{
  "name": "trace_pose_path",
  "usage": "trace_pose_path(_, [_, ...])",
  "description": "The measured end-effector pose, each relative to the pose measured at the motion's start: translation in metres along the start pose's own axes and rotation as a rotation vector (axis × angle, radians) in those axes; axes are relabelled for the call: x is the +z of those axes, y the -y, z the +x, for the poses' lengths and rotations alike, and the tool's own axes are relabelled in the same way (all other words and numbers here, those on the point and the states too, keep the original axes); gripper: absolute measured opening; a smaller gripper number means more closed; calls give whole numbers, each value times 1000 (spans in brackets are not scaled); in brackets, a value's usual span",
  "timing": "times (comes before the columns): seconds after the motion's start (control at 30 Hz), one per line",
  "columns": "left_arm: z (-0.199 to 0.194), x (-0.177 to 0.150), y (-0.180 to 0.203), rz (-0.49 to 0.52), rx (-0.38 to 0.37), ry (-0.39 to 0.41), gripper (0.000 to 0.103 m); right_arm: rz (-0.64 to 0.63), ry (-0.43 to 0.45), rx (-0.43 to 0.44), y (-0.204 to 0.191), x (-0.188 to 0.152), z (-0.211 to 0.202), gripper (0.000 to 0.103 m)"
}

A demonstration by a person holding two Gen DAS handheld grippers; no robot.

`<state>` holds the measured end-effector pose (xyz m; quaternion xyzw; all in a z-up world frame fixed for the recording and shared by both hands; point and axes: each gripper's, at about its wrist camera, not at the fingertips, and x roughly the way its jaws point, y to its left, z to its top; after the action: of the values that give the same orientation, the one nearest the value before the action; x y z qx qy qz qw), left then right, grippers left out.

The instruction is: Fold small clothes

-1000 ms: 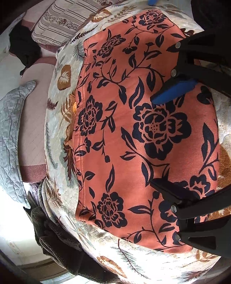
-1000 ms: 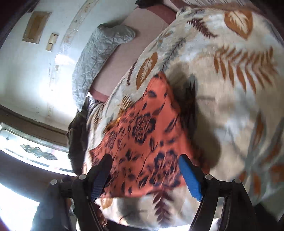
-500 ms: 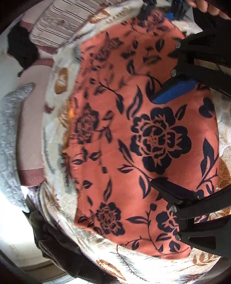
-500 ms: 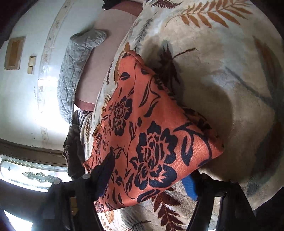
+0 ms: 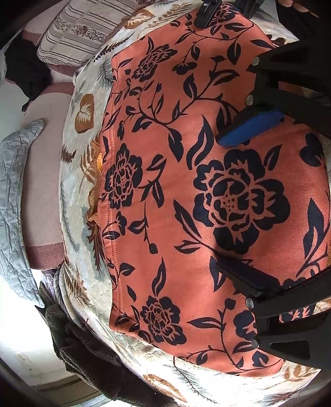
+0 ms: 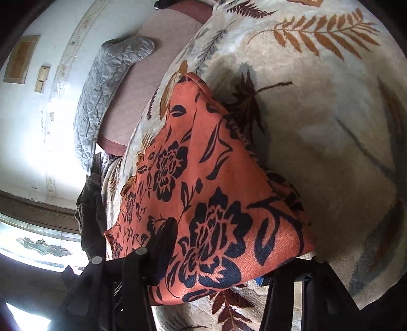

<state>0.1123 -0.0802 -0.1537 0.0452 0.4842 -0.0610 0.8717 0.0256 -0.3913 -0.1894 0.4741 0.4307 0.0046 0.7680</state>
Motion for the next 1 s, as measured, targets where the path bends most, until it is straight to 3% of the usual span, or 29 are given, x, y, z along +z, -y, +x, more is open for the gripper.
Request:
trace_pose_path(0.1, [-3, 1, -1, -7, -7, -8, 90, -6, 2, -24, 0, 0, 0, 41])
trace_pose_path(0.27, [-15, -2, -8, -21, 1, 64, 90, -32, 20, -54, -5, -1, -1, 40])
trace_pose_path(0.33, [4, -6, -5, 13, 13, 7, 92, -34, 24, -64, -7, 0, 1, 41])
trace_pose_path(0.4, [-2, -4, -6, 29, 9, 15, 92, -58, 17, -85, -11, 1, 4, 40])
trace_pose_path(0.43, [-6, -1, -9, 15, -8, 4, 92, -81, 12, -106, -16, 3, 5, 27])
trace_pose_path(0.47, [-12, 1, -15, -13, -31, 14, 92, -107, 8, -124, -22, 4, 6, 21])
trace_pose_path(0.6, [-43, -1, -53, -118, -89, 112, 92, -242, 59, -175, -67, 5, -3, 16])
trace_pose_path(0.7, [-41, -10, -83, -181, -84, 94, 92, -279, 81, -175, -89, 3, -2, 16])
trace_pose_path(0.77, [-36, -19, -98, -211, -81, 76, 92, -246, 78, -191, -80, 1, 5, 16])
trace_pose_path(0.87, [-40, -27, -109, -229, -80, 103, 92, -55, 14, -196, -33, 3, 20, 16])
trace_pose_path(0.93, [-39, -28, -110, -218, -93, 105, 92, 87, 2, -88, -6, 5, 20, 19])
trace_pose_path(1.0, [-35, -31, -107, -194, -84, 104, 92, 153, -5, -53, -2, 7, 17, 22])
